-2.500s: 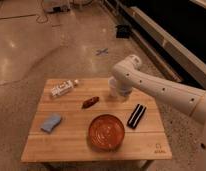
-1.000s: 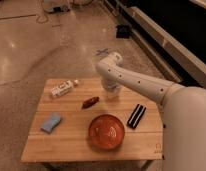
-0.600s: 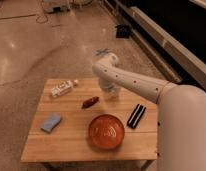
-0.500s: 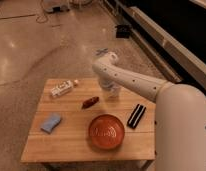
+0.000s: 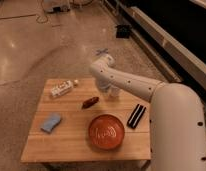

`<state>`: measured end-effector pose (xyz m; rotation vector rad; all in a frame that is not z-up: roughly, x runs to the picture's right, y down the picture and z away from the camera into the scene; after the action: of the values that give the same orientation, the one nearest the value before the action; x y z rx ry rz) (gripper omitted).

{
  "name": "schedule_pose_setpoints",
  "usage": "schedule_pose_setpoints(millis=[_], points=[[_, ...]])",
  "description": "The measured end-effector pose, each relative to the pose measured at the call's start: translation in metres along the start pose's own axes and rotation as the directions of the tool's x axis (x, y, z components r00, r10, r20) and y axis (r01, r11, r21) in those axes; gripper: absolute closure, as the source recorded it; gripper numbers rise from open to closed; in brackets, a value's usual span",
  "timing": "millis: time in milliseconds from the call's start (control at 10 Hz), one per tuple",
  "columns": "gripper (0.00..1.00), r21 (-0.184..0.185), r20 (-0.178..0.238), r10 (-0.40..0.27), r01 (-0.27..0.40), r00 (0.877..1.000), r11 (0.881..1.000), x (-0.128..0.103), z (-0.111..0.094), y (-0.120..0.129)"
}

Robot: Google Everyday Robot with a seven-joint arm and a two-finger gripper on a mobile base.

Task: Drag the pepper across the table

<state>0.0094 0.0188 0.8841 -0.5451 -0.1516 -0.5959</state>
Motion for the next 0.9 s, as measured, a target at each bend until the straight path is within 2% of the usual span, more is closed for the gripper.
schedule_pose_setpoints(millis=[200,400,500,700,900], points=[[0.59,-0.015,0.007,-0.013,0.013,1.0,1.0,-0.006,0.006,-0.007],[0.59,-0.012,0.005,-0.018,0.018,1.0,1.0,-0.008,0.019,-0.009],[0.59,-0.003,0.019,-0.027,0.027,0.999,1.0,-0.011,0.017,-0.018],[0.59,-0.016,0.015,-0.028,0.028,0.999,0.999,-0.001,0.018,-0.017],[0.59,-0.021,0.016,-0.041,0.041,0.999,0.999,-0.001,0.025,-0.015]])
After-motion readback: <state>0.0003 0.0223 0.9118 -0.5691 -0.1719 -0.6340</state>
